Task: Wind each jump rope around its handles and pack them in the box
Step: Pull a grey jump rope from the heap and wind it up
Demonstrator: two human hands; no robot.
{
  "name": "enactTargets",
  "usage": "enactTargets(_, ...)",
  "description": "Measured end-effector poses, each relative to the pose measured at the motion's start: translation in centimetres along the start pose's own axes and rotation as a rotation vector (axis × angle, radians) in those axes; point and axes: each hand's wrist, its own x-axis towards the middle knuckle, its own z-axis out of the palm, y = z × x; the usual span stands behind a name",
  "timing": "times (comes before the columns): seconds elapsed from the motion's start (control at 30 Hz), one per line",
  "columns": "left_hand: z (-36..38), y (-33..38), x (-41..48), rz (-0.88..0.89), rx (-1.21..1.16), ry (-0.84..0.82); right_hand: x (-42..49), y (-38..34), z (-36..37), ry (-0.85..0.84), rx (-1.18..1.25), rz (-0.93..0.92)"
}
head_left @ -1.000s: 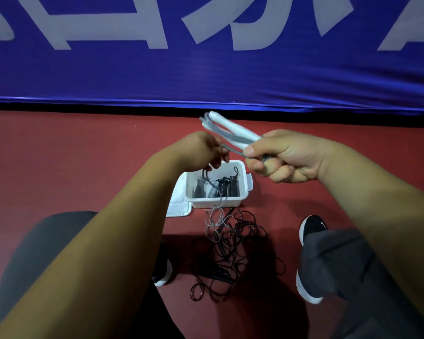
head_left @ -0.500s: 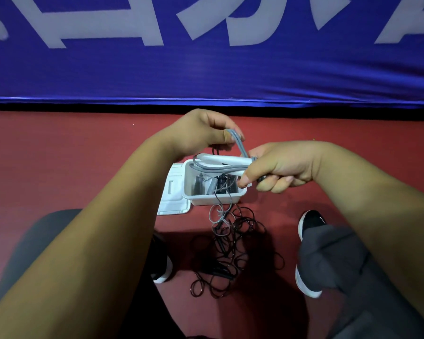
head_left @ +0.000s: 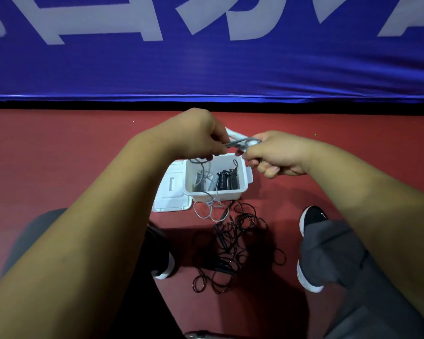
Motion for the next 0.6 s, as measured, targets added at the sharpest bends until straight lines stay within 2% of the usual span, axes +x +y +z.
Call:
enactTargets(0.1, 0.9, 0.2, -0.1, -0.12, -0.01, -0.029, 0.1, -0.5, 0.6, 0.059, 0.151, -0.079)
enactTargets(0.2, 2.1, 0.7, 0.2, -0.291, -0.049, -0.049, -0.5, -1.6, 1.3, -0.004, 0.291, -0.148)
enactTargets(0.3, 2.7, 1.3, 0.2, -0.383, -0.383, -0.016, -0.8, -2.4, 1.3, -0.021, 0.4, -0.163)
enactTargets(0.5, 2.0, 0.6, 0.2, -0.146, -0.983, 0.104, -0.6, -2.8, 0.7, 0.089, 0.539, -0.157)
enactTargets(0.6, 1.5, 0.1, 0.6, -0.045, -1.13, 0.162, -0.7, -3.2, 0.5, 0.078, 0.554, -0.189)
